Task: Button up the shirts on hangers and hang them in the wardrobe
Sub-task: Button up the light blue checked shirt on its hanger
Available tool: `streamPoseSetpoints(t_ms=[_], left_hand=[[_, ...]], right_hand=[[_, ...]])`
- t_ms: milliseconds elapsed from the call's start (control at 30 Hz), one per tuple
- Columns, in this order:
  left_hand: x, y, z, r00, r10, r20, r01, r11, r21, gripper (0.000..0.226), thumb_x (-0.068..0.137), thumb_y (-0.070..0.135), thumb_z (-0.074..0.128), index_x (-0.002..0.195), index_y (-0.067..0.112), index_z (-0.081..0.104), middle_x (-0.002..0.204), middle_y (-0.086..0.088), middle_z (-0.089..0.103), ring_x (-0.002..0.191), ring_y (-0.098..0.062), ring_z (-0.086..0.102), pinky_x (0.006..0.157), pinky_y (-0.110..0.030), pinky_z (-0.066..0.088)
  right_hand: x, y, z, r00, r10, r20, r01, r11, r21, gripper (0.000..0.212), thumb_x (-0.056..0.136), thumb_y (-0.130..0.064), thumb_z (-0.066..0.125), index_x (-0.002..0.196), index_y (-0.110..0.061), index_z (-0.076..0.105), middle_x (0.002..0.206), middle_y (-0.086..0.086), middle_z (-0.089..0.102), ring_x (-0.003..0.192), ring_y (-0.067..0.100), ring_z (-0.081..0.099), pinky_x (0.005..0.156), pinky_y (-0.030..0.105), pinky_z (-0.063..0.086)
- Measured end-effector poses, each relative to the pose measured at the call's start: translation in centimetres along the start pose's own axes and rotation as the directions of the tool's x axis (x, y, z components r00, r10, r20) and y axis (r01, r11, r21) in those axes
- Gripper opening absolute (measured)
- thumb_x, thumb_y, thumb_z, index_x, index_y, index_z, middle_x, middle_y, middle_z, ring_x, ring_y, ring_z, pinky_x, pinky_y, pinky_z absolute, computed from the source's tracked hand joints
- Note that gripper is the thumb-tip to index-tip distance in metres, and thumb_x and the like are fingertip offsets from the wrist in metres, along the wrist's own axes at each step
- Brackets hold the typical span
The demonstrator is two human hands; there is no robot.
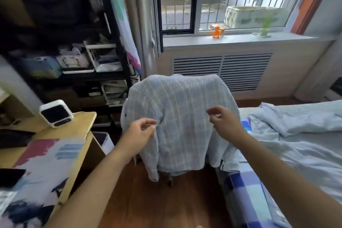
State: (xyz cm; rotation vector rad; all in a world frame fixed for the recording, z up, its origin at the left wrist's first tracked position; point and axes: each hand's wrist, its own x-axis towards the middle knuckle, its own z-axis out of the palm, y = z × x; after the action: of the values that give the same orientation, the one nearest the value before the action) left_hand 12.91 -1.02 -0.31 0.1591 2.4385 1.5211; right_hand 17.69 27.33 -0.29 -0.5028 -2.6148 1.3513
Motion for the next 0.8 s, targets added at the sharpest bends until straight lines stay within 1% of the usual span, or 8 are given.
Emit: streamPoseSetpoints(t_ms=[100, 333, 433, 500, 567, 667, 733, 800], left_hand=[[5.0, 2.1, -1.3, 0.999, 0.028, -0.032, -0.027, 0.999, 0.046, 0.015, 0.100, 0.023, 0.062, 0.102, 0.034, 0.071, 0.106, 0.009, 0.074, 0.098, -0.009, 0.070, 0.097, -0.039, 0.056], [14.7, 2.2, -5.4, 0.996, 0.065, -0.061, -0.063, 0.997, 0.036, 0.020, 0.100, 0.011, 0.061, 0.100, 0.027, 0.074, 0.100, 0.001, 0.076, 0.090, -0.015, 0.074, 0.095, -0.046, 0.057], [20.5, 2.7, -7.2, 0.988, 0.152, -0.006, -0.151, 0.988, 0.028, 0.018, 0.096, 0.013, 0.065, 0.095, 0.029, 0.073, 0.099, 0.002, 0.077, 0.092, -0.021, 0.073, 0.093, -0.045, 0.058], [25.4, 3.6, -8.2, 0.979, 0.203, 0.032, -0.204, 0.979, 0.010, 0.022, 0.097, 0.010, 0.063, 0.095, 0.029, 0.072, 0.096, 0.002, 0.076, 0.088, -0.018, 0.070, 0.087, -0.036, 0.056], [31.0, 4.2, -8.7, 0.965, 0.228, 0.127, -0.231, 0.973, 0.009, 0.020, 0.100, 0.011, 0.061, 0.099, 0.028, 0.072, 0.096, 0.002, 0.074, 0.086, -0.014, 0.065, 0.082, -0.030, 0.052], [40.1, 4.2, -7.6, 0.904, 0.152, 0.399, -0.212, 0.971, 0.110, 0.018, 0.102, 0.023, 0.061, 0.118, 0.024, 0.070, 0.115, -0.003, 0.073, 0.100, -0.013, 0.064, 0.085, -0.029, 0.051], [45.3, 4.1, -5.1, 0.827, 0.051, 0.561, -0.219, 0.946, 0.238, 0.039, 0.101, 0.036, 0.062, 0.137, 0.019, 0.061, 0.130, -0.001, 0.066, 0.120, -0.016, 0.061, 0.096, -0.030, 0.049], [49.5, 3.9, -2.4, 0.754, -0.033, 0.657, -0.288, 0.881, 0.375, 0.066, 0.098, 0.050, 0.061, 0.152, 0.016, 0.046, 0.152, 0.001, 0.050, 0.138, -0.019, 0.048, 0.114, -0.036, 0.039]], right_hand=[[4.8, -1.6, 0.4, 0.992, -0.116, -0.052, 0.110, 0.988, -0.111, 0.025, 0.102, -0.016, 0.052, 0.122, -0.019, 0.066, 0.118, -0.005, 0.062, 0.098, 0.009, 0.059, 0.066, 0.012, 0.039], [13.3, -2.5, 3.1, 0.958, -0.267, -0.109, 0.212, 0.908, -0.361, 0.027, 0.095, -0.012, 0.056, 0.118, -0.017, 0.071, 0.124, 0.001, 0.062, 0.123, 0.024, 0.048, 0.101, 0.034, 0.038], [16.5, -2.9, 4.0, 0.944, -0.312, -0.112, 0.229, 0.859, -0.457, 0.032, 0.099, -0.026, 0.053, 0.126, -0.021, 0.069, 0.135, 0.001, 0.061, 0.131, 0.028, 0.045, 0.113, 0.043, 0.033], [18.1, -3.1, 5.3, 0.949, -0.301, -0.097, 0.196, 0.800, -0.568, 0.046, 0.101, -0.045, 0.038, 0.135, -0.028, 0.063, 0.141, -0.004, 0.060, 0.136, 0.026, 0.045, 0.114, 0.046, 0.029], [18.8, -3.2, 6.7, 0.944, -0.297, -0.145, 0.123, 0.723, -0.680, 0.054, 0.103, -0.052, 0.025, 0.142, -0.033, 0.057, 0.141, -0.009, 0.060, 0.135, 0.020, 0.047, 0.112, 0.043, 0.025], [19.1, -3.8, 7.8, 0.945, -0.238, -0.226, 0.004, 0.697, -0.717, 0.052, 0.106, -0.049, 0.025, 0.146, -0.032, 0.052, 0.138, -0.010, 0.063, 0.132, 0.017, 0.049, 0.109, 0.040, 0.025], [18.8, -3.8, 8.0, 0.947, -0.196, -0.254, -0.049, 0.696, -0.717, 0.051, 0.106, -0.048, 0.026, 0.144, -0.031, 0.055, 0.137, -0.011, 0.063, 0.133, 0.014, 0.045, 0.111, 0.038, 0.022], [18.5, -3.8, 8.0, 0.948, -0.178, -0.265, -0.065, 0.707, -0.705, 0.051, 0.105, -0.048, 0.026, 0.137, -0.030, 0.063, 0.136, -0.012, 0.064, 0.133, 0.013, 0.045, 0.113, 0.038, 0.022]])
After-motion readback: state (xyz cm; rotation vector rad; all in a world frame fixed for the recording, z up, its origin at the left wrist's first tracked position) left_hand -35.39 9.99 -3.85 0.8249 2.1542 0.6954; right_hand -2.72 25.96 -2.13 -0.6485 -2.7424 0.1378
